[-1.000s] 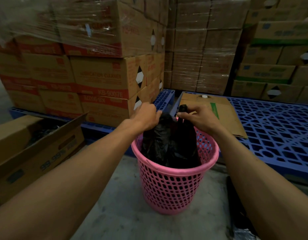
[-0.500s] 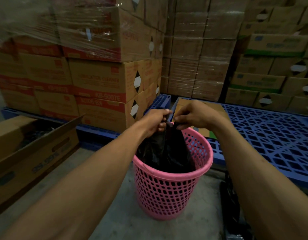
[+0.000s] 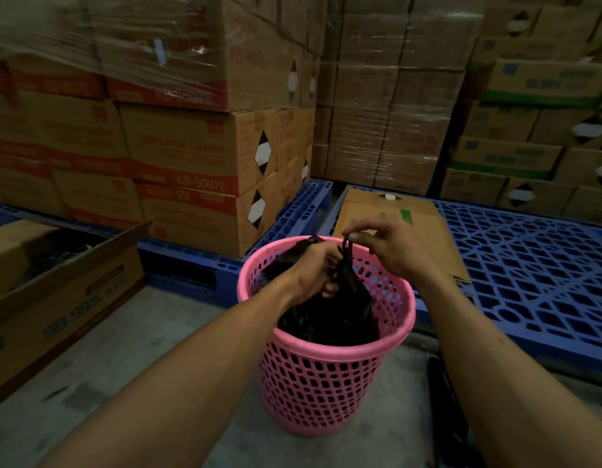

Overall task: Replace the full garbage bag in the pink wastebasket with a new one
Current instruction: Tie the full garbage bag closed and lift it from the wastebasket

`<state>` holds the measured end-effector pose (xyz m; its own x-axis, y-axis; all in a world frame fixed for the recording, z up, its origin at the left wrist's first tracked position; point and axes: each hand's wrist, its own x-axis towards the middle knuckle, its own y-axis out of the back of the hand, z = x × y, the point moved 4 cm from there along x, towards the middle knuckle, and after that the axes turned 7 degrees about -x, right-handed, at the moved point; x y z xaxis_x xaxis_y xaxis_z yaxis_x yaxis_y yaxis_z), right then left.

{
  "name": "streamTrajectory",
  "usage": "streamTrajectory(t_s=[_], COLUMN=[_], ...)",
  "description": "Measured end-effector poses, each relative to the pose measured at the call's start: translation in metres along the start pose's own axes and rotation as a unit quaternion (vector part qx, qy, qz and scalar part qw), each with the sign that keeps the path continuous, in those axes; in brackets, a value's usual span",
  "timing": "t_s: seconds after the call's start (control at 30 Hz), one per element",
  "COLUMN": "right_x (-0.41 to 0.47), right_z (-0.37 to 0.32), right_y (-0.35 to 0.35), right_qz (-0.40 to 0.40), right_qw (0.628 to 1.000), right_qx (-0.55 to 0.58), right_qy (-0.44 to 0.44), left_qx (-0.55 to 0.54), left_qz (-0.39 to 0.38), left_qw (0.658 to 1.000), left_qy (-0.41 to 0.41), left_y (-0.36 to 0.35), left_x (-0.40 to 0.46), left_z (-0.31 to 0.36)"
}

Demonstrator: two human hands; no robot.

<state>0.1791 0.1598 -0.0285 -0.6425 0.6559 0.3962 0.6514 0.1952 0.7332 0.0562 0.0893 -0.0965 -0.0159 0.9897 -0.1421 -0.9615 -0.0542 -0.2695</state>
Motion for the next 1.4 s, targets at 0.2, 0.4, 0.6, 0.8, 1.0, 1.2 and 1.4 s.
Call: streamTrajectory(t_s=[0.2, 0.4, 0.6, 0.8, 1.0, 1.2, 1.4], right_x=[-0.006, 0.001, 0.01, 0.009, 0.018, 0.011, 0.01], right_z=[0.016, 0.018, 0.022, 0.007, 0.004, 0.022, 0.004], right_y=[-0.05, -0.062, -0.063, -0.049, -0.038, -0.049, -0.051], right_qz=[-0.067, -0.046, 0.019, 0.018, -0.016, 0.016, 0.048], right_qw=[0.958, 0.948, 0.975, 0.991, 0.995, 0.99, 0.992], right_qx=[0.277, 0.314, 0.217, 0.128, -0.076, -0.128, -0.055], right_qy=[-0.025, -0.038, -0.039, 0.036, 0.065, 0.059, 0.107], left_qx=[0.027, 0.056, 0.085, 0.087, 0.113, 0.343, 0.422], left_qz=[-0.004, 0.003, 0.06, 0.097, 0.27, 0.317, 0.204], left_qw=[1.0, 0.995, 0.99, 0.988, 0.956, 0.879, 0.878], left_qy=[0.014, 0.082, 0.09, 0.088, -0.024, -0.098, -0.097], left_y=[0.004, 0.007, 0.006, 0.008, 0.032, 0.029, 0.032], left_x=[-0.007, -0.017, -0.012, -0.015, -0.024, -0.026, -0.028], left_z=[0.006, 0.013, 0.013, 0.008, 0.003, 0.001, 0.009])
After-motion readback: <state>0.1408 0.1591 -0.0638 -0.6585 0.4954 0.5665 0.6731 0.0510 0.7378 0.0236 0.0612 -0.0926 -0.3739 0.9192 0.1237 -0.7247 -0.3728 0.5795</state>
